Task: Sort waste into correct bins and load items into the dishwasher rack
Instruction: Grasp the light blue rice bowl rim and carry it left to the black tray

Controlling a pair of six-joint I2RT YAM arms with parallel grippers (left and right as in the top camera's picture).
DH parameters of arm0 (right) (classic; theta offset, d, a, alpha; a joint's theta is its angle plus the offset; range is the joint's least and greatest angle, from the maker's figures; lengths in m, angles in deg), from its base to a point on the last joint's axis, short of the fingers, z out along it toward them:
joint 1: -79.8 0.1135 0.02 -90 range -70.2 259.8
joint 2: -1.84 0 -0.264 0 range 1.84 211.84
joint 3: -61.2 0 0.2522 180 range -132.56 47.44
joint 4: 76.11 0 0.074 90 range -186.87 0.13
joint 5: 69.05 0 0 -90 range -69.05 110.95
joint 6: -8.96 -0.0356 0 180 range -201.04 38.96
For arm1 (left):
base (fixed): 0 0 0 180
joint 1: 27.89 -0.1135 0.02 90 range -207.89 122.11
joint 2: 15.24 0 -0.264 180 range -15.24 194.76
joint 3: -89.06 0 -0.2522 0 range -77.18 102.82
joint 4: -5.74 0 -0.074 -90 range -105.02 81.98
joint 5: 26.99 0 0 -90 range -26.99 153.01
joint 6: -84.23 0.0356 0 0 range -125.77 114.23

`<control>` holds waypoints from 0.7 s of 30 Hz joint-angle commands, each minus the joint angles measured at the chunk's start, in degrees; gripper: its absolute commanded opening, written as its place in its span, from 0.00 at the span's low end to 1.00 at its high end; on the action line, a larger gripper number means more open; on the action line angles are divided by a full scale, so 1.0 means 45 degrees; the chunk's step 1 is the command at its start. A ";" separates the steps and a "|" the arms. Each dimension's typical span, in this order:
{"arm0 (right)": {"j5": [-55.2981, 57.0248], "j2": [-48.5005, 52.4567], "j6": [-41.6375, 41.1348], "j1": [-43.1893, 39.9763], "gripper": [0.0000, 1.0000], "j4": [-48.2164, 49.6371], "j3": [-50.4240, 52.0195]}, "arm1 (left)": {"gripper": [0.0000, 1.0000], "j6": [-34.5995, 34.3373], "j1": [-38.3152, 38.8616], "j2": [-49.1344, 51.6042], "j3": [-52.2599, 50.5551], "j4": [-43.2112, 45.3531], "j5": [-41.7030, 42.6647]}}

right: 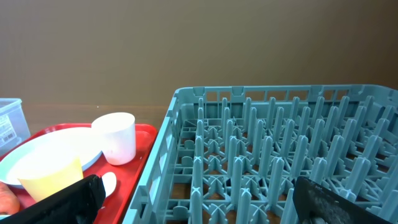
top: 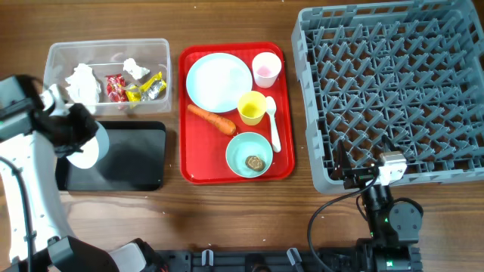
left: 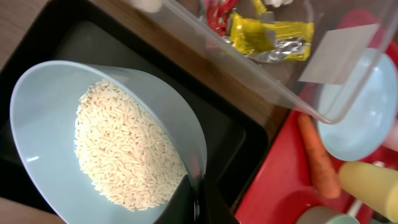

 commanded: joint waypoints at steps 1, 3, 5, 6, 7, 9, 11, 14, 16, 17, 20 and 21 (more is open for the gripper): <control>-0.0209 -0.0078 0.0112 -0.0029 1.00 0.0058 0.0015 | 0.04 0.2016 -0.1428 -0.0257 -0.0155 0.0112 0.3507; -0.0209 -0.0078 0.0112 -0.0029 1.00 0.0058 0.0015 | 0.04 0.2171 -0.2176 -0.0257 -0.0806 0.0408 0.4177; -0.0204 -0.0078 0.0112 -0.0029 1.00 0.0058 0.0015 | 0.04 0.2171 -0.2827 -0.0257 -0.1792 0.1243 0.4775; -0.0209 -0.0078 0.0117 -0.0029 1.00 0.0058 0.0015 | 0.04 0.2171 -0.3084 -0.0257 -0.2263 0.1666 0.5110; -0.0209 -0.0078 0.0107 -0.0029 1.00 0.0058 0.0015 | 0.04 0.2171 -0.3361 -0.0257 -0.2817 0.2200 0.5513; -0.0204 -0.0078 0.0117 -0.0029 1.00 0.0058 0.0015 | 0.04 0.2215 -0.3837 -0.0257 -0.3891 0.3400 0.6513; -0.0209 -0.0078 0.0112 -0.0029 1.00 0.0058 0.0015 | 0.04 0.3293 -0.4070 -0.0257 -0.4430 0.3764 0.7465; -0.0209 -0.0078 0.0117 -0.0029 1.00 0.0058 0.0015 | 0.04 0.4051 -0.4148 -0.0257 -0.4537 0.3779 0.8102; -0.0209 -0.0078 0.0112 -0.0029 1.00 0.0058 0.0015 | 0.04 0.4459 -0.4167 -0.0257 -0.4537 0.3759 0.8854; -0.0209 -0.0078 0.0112 -0.0029 1.00 0.0058 0.0015 | 0.04 0.4464 -0.4167 -0.0257 -0.4537 0.3759 0.9112; -0.0204 -0.0078 0.0112 -0.0029 1.00 0.0058 0.0015 | 0.04 0.4459 -0.4167 -0.0257 -0.4537 0.3643 0.9549; -0.0209 -0.0078 0.0112 -0.0029 1.00 0.0058 0.0015 | 0.04 0.4459 -0.4167 -0.0257 -0.4537 0.3604 0.9685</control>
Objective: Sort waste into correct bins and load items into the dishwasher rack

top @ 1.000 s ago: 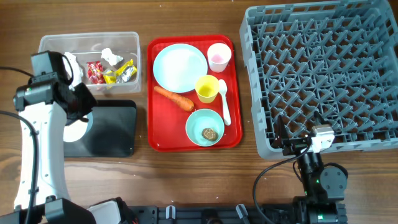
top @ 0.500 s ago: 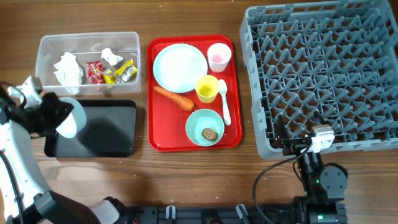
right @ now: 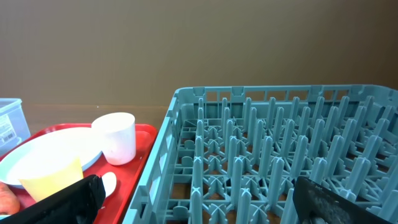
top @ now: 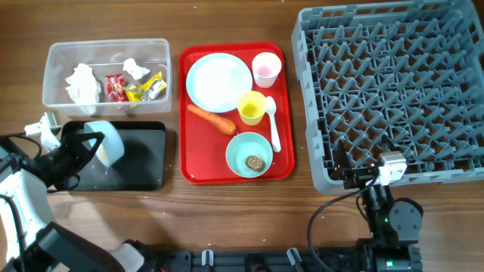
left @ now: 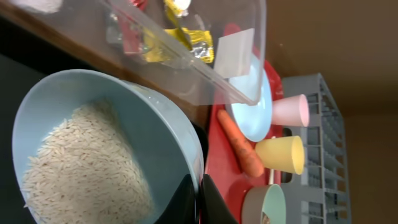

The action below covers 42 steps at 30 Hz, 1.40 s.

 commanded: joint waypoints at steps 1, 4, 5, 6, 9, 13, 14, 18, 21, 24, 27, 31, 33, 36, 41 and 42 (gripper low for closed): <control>-0.0204 -0.0078 0.0117 -0.0029 1.00 0.0053 0.0015 | 0.04 0.0486 -0.0102 -0.0146 -0.0029 -0.0102 0.1292; -0.0209 -0.0078 0.0117 -0.0029 1.00 0.0053 0.0015 | 0.04 0.0486 -0.0102 -0.0146 -0.0029 -0.0194 0.1297; -0.0209 -0.0078 0.0117 -0.0029 1.00 0.0053 0.0015 | 0.04 0.0486 -0.0102 -0.0146 -0.0029 -0.0194 0.1297; -0.0209 -0.0078 0.0117 -0.0029 1.00 0.0053 0.0015 | 0.04 0.0491 -0.0121 -0.0146 -0.0029 -0.0175 0.1297; -0.0209 -0.0078 0.0117 -0.0029 1.00 0.0053 0.0015 | 0.04 0.0913 -0.0495 -0.0146 -0.0029 -0.0049 0.1700; -0.0204 -0.0078 0.0117 -0.0029 1.00 0.0053 0.0015 | 0.04 0.1151 -0.1297 -0.0146 -0.0029 -0.0189 0.2399; -0.0209 -0.0078 0.0117 -0.0029 1.00 0.0053 0.0015 | 0.04 0.1151 -0.1564 -0.0146 -0.0053 -0.0272 0.2443; -0.0209 -0.0078 0.0112 -0.0029 1.00 0.0053 0.0015 | 0.04 0.1151 -0.2244 -0.0146 -0.0423 -0.0189 0.2657; -0.0209 -0.0078 0.0117 -0.0029 1.00 0.0053 0.0015 | 0.04 0.1146 -0.2365 -0.0146 -0.0486 -0.0189 0.2579; -0.0204 -0.0078 0.0117 -0.0029 1.00 0.0053 0.0015 | 0.04 -0.0160 -0.2336 -0.0151 -0.0481 0.0117 0.2584; -0.0209 -0.0078 0.0117 -0.0029 1.00 0.0053 0.0015 | 0.04 -0.1486 -0.2142 -0.0296 -0.0316 0.0525 0.2565; -0.0209 -0.0078 0.0117 -0.0029 1.00 0.0053 0.0015 | 0.04 -0.3016 -0.0879 -0.1345 0.0583 0.0471 0.0452; -0.0209 -0.0078 0.0117 -0.0029 1.00 0.0053 0.0015 | 0.04 -0.3954 0.0393 -0.2181 0.1132 0.0466 -0.1287; -0.0209 -0.0078 0.0117 -0.0029 0.99 0.0053 0.0015 | 0.04 -0.5688 0.3274 -0.3449 0.1899 0.0471 -0.5047; -0.0204 -0.0078 0.0117 -0.0029 1.00 0.0053 0.0015 | 0.11 -0.7543 0.8879 -0.3687 0.2025 0.0481 -1.1055; -0.0209 -0.0078 0.0117 -0.0029 1.00 0.0053 0.0015 | 0.15 -0.7538 0.9865 -0.3410 0.2025 0.0457 -1.1827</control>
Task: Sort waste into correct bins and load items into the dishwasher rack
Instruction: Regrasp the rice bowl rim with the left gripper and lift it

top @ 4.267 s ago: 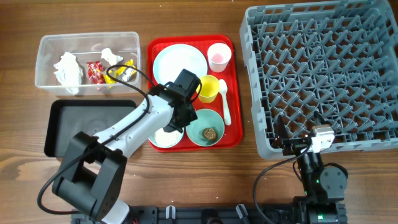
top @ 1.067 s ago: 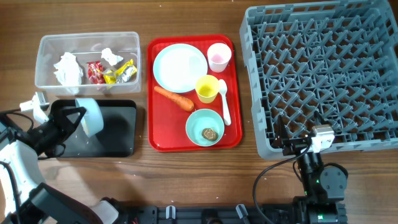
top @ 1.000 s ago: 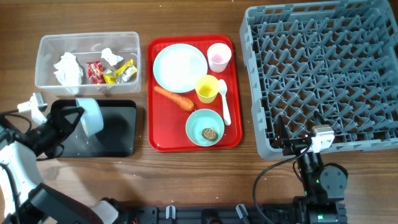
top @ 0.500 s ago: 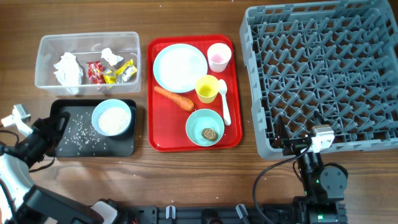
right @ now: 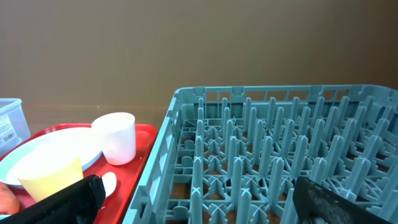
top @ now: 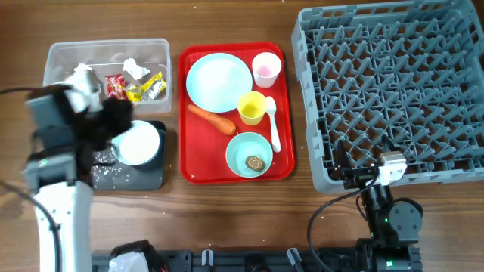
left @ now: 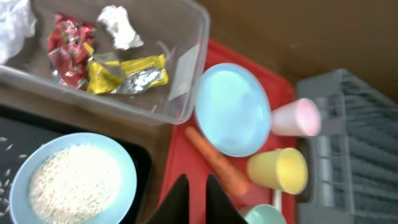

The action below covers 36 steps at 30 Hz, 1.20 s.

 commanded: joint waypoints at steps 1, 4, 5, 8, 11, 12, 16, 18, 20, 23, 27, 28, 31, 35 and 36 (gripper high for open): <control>-0.0204 -0.0078 0.0117 -0.0029 1.00 0.0053 0.0015 | 0.18 -0.1175 0.3322 0.0903 0.0097 -0.0102 -0.5163; -0.0209 -0.0078 0.0121 -0.0029 1.00 0.0053 0.0015 | 0.23 -0.1180 0.4828 0.2229 0.0097 -0.0097 -0.6013; -0.0209 -0.0078 0.0117 -0.0029 1.00 0.0053 0.0015 | 0.24 -0.1180 0.5042 0.2788 0.0097 -0.0146 -0.6037; -0.0204 -0.0078 0.0117 -0.0029 1.00 0.0053 0.0015 | 0.23 -0.1180 0.5090 0.4347 0.0097 -0.0636 -0.6105; -0.0209 -0.0078 0.0117 -0.0029 1.00 0.0053 0.0015 | 0.22 -0.1185 0.5090 0.5231 0.0097 -0.0835 -0.6339; -0.0209 -0.0078 0.0121 -0.0029 1.00 0.0053 0.0015 | 0.22 -0.1248 0.5061 0.5372 0.0097 -0.0869 -0.6479; -0.0209 -0.0078 0.0112 -0.0029 1.00 0.0053 0.0015 | 0.28 -0.1515 0.4702 0.5421 0.0087 -0.0879 -0.6941; -0.0209 -0.0078 0.0117 -0.0029 1.00 0.0053 0.0015 | 0.29 -0.1515 0.4493 0.5430 -0.0049 -0.0879 -0.6941; -0.0209 -0.0078 0.0117 -0.0029 1.00 0.0053 0.0015 | 0.29 -0.1511 0.4294 0.5430 -0.0277 -0.0860 -0.6941; -0.0209 -0.0078 0.0117 -0.0029 1.00 0.0053 0.0015 | 0.28 -0.1515 0.4090 0.5435 -0.0821 -0.0389 -0.6931; -0.0209 -0.0078 0.0121 -0.0029 1.00 0.0053 0.0015 | 0.27 -0.1515 0.4090 0.5435 -0.1195 0.0107 -0.6839; -0.0209 -0.0078 0.0117 -0.0029 1.00 0.0053 0.0015 | 0.27 -0.1515 0.4090 0.5435 -0.1307 0.0248 -0.6839; -0.0209 -0.0078 0.0117 -0.0029 1.00 0.0053 0.0015 | 0.28 -0.1515 0.4090 0.5435 -0.1617 0.0593 -0.6839; -0.0209 -0.0078 0.0117 -0.0029 1.00 0.0053 0.0015 | 0.28 -0.1511 0.4090 0.5435 -0.1957 0.0947 -0.6839; -0.0209 -0.0078 0.0121 -0.0029 1.00 0.0053 0.0015 | 0.27 -0.1511 0.4090 0.5435 -0.2050 0.1064 -0.6839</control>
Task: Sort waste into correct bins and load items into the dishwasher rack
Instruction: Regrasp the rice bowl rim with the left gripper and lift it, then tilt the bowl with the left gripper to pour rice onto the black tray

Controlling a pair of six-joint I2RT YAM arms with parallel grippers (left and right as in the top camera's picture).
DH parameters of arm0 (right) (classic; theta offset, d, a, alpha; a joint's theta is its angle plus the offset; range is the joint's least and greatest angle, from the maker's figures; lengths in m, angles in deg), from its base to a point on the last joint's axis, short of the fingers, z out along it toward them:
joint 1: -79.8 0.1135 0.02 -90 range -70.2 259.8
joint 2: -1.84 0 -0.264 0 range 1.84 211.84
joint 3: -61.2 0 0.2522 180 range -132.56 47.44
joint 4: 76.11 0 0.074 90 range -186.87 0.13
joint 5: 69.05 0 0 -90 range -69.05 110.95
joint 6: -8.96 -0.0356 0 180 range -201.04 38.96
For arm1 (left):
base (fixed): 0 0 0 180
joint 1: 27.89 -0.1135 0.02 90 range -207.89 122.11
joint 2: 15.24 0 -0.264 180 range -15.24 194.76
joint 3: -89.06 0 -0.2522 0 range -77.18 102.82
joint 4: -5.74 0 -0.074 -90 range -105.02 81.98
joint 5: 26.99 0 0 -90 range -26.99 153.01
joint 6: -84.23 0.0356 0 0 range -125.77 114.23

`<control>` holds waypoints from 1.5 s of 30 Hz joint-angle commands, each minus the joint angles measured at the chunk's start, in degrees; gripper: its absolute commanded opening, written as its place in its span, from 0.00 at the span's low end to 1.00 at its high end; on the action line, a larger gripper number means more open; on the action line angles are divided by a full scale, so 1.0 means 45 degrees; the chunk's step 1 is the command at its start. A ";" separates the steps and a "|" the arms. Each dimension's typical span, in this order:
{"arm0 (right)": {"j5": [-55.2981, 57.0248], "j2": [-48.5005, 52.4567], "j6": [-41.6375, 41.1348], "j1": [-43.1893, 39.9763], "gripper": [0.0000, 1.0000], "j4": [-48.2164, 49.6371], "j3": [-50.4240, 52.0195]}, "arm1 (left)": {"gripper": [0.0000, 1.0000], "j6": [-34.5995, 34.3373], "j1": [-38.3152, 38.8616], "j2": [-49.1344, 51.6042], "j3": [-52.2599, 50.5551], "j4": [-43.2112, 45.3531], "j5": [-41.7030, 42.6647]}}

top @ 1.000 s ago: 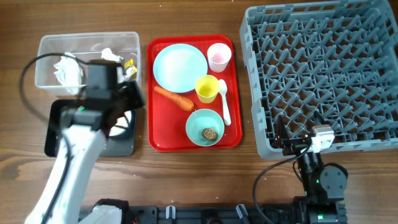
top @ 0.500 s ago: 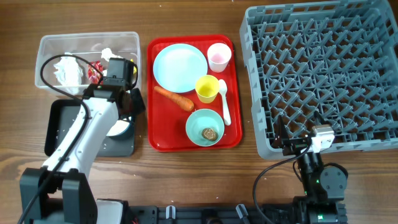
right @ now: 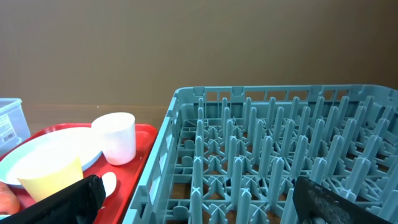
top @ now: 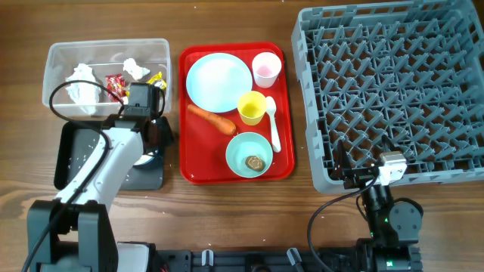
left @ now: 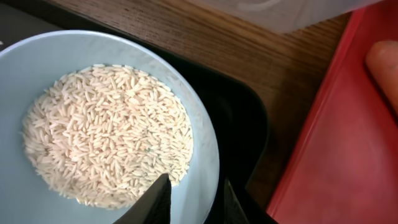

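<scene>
A light blue bowl full of rice stands upright in the black tray. My left gripper is low over the bowl's right side and open. One finger is inside over the rice, the other outside, and the rim lies between them untouched. In the overhead view the left arm hides most of the bowl. My right gripper rests open at the front edge of the dishwasher rack, holding nothing.
A clear bin of wrappers and crumpled paper sits behind the black tray. The red tray holds a plate, pink cup, yellow cup, carrot, spoon and teal bowl.
My left gripper was high above the tray and bin; now it is down at the bowl with its fingers wider apart, astride the right rim. The bowl and right arm have not moved.
My left gripper held the rice bowl by its rim, tilted over the black tray's left end. Then it held it tilted lower over the tray. Then the bowl stood upright in the tray, a few grains scattered, gripper released above. Now the fingers straddle the rim again.
</scene>
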 commanded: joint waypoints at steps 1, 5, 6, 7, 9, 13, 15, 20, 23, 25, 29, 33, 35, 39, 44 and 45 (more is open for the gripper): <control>-0.0209 -0.0078 0.0117 -0.0029 1.00 0.0058 0.0015 | 0.27 -0.0170 -0.0053 0.0053 -0.0500 0.0442 -0.0165; -0.0209 -0.0078 0.0117 -0.0029 1.00 0.0058 0.0015 | 0.24 -0.0165 -0.0053 0.0053 -0.0860 0.0884 -0.0170; -0.0209 -0.0078 0.0112 -0.0029 1.00 0.0058 0.0015 | 0.24 -0.0165 -0.0053 0.0053 -0.0860 0.0889 -0.0170; -0.0209 -0.0078 0.0117 -0.0029 1.00 0.0058 0.0015 | 0.24 -0.0165 -0.0053 0.0053 -0.0860 0.0889 -0.0170; -0.0209 -0.0078 0.0117 -0.0029 1.00 0.0058 0.0015 | 0.24 -0.0165 -0.0053 0.0068 -0.0860 0.0889 -0.0170; -0.0209 -0.0078 0.0117 -0.0029 1.00 0.0058 0.0015 | 0.24 -0.0155 -0.0053 0.0233 -0.0860 0.1020 -0.0175; -0.0209 -0.0078 0.0121 -0.0029 1.00 0.0058 0.0015 | 0.24 -0.0155 -0.0053 0.0413 -0.0860 0.1083 -0.0185; -0.0204 -0.0078 0.0121 -0.0029 1.00 0.0063 0.0015 | 0.14 -0.0112 -0.0053 0.0709 -0.0860 0.1166 -0.0549; -0.0204 -0.0078 0.0117 -0.0029 1.00 0.0058 0.0015 | 0.04 -0.0117 -0.0053 0.0704 -0.0855 0.1156 -0.1083; -0.0209 -0.0078 0.0117 -0.0029 1.00 0.0058 0.0015 | 0.04 -0.0112 -0.0053 0.0651 -0.0855 0.1161 -0.1132; -0.0204 -0.0078 0.0112 -0.0029 1.00 0.0058 0.0015 | 0.04 -0.0112 -0.0053 0.0243 -0.0797 0.1156 -0.1234; -0.0209 -0.0078 0.0117 -0.0029 1.00 0.0058 0.0015 | 0.04 0.0743 -0.0053 -0.1069 -0.0787 0.1035 -0.1307; -0.0204 -0.0078 0.0117 -0.0029 1.00 0.0058 0.0015 | 0.04 0.1098 -0.0058 -0.1768 -0.0787 0.0962 -0.1302; -0.0204 -0.0078 0.0117 -0.0029 1.00 0.0058 0.0015 | 0.04 0.1336 -0.0500 -0.3798 -0.0787 0.0709 -0.0393; -0.0209 -0.0078 0.0117 -0.0029 1.00 0.0058 0.0015 | 0.04 0.3196 -0.2390 -0.5382 -0.0787 0.0461 0.2210; -0.0209 -0.0078 0.0112 -0.0029 1.00 0.0058 0.0015 | 0.04 0.3259 -0.2919 -0.5547 -0.0787 0.0355 0.2997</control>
